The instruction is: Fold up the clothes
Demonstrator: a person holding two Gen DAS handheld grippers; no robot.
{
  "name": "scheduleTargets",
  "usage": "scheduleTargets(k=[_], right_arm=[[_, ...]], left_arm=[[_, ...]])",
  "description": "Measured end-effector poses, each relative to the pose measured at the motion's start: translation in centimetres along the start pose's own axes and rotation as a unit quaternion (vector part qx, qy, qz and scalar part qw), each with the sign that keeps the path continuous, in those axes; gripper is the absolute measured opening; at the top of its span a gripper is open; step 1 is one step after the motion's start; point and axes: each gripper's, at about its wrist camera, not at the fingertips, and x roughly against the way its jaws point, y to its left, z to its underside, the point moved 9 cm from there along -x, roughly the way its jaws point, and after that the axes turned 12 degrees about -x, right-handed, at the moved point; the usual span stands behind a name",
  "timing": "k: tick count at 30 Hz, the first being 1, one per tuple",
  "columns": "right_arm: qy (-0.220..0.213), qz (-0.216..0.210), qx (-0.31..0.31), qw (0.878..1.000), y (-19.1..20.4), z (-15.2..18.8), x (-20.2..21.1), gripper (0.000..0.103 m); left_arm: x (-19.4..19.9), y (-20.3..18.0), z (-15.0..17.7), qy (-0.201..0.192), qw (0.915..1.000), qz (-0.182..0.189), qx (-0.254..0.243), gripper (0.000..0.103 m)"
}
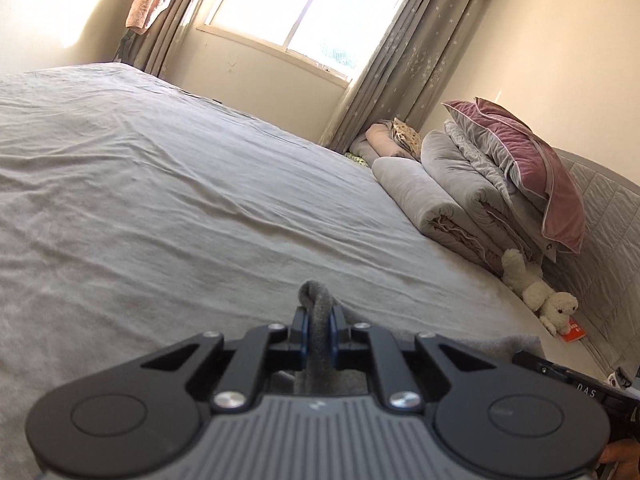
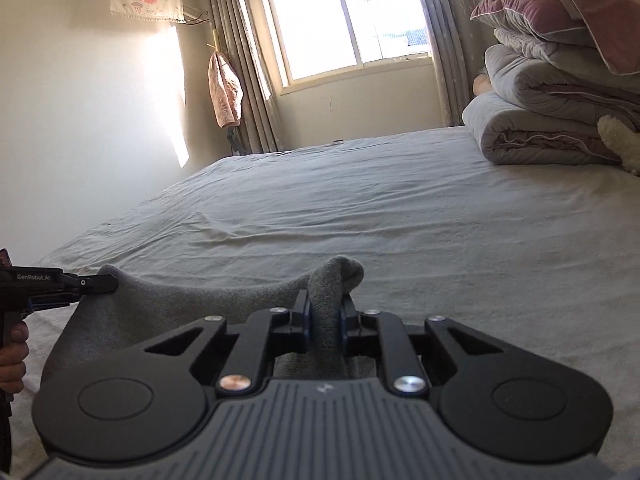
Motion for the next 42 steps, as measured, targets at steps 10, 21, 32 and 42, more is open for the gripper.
scheduleTargets(k=[10,21,32,42], right_arm=[[0.03,0.063,0.028,0.997,-1.5,2.6,-4.5,0.015],[0.008,0.096,0.062,0.993,-0.8,2.0,-2.1,0.035],[0.003,0.077,0.133,0.988,4.5,3.5,-3.8,0.037],[0.025,0.089,0.079,0.993,-0.6,3.1,-2.7,0.039]], left_arm=[[-3.1,0.3,2.8,0.039,0.993,-0.074,-0.083,0.011],[0.4,0.8,0.9,0.02,0.985,-0.155,-0.073,0.044],[-0.9,-5.4,1.5,0.012,0.987,-0.097,-0.127,0.044],[0.7,-2.0,3.3,0.034,0.9825,-0.126,-0.133,0.043]])
